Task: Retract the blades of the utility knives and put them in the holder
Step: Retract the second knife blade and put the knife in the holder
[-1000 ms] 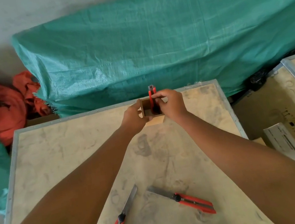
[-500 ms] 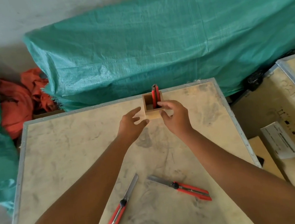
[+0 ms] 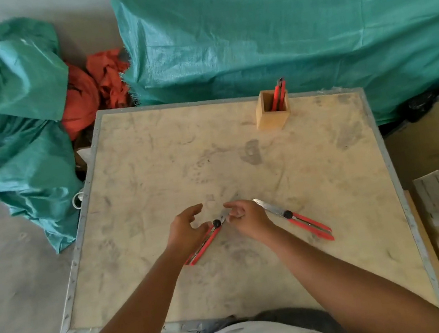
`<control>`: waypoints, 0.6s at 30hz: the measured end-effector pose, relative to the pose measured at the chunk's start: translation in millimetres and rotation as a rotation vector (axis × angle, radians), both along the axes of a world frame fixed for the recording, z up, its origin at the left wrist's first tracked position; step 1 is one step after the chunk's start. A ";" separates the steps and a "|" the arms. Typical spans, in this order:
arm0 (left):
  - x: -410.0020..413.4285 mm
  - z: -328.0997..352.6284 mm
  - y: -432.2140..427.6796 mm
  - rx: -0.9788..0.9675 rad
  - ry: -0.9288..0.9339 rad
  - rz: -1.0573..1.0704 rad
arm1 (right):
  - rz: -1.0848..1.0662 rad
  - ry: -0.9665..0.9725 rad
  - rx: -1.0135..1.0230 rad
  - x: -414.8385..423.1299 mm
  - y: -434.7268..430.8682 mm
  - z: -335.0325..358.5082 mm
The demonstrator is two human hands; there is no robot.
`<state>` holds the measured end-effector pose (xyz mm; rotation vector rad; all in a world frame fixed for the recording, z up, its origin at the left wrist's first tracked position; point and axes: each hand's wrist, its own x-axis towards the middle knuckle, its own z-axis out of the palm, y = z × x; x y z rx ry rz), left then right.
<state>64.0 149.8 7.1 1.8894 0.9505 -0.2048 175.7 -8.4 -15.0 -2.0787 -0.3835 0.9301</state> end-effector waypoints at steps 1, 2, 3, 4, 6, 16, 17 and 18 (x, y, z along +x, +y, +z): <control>-9.3 -2.8 -2.4 0.014 0.032 -0.009 | 0.009 0.017 -0.030 -9.8 1.1 -3.9; -16.9 -5.3 -5.1 0.032 0.062 -0.023 | 0.002 0.033 -0.049 -18.5 2.5 -7.5; -23.6 -7.4 -8.1 0.058 0.085 -0.046 | -0.011 0.042 -0.065 -26.0 4.1 -10.7; -29.5 -10.5 -10.6 0.092 0.102 -0.077 | -0.021 0.042 -0.077 -32.5 6.1 -12.7; -39.3 -17.4 -14.1 0.177 0.127 -0.152 | -0.028 0.017 -0.097 -41.5 10.1 -17.8; -53.7 -24.8 -14.5 0.102 0.033 -0.224 | -0.206 0.089 -0.043 -50.1 25.2 -31.3; -54.2 -23.7 -14.1 0.087 0.031 -0.222 | -0.232 0.112 -0.037 -50.2 25.5 -31.6; -54.9 -23.7 -13.5 0.062 0.035 -0.208 | -0.263 0.141 -0.025 -51.2 25.7 -30.1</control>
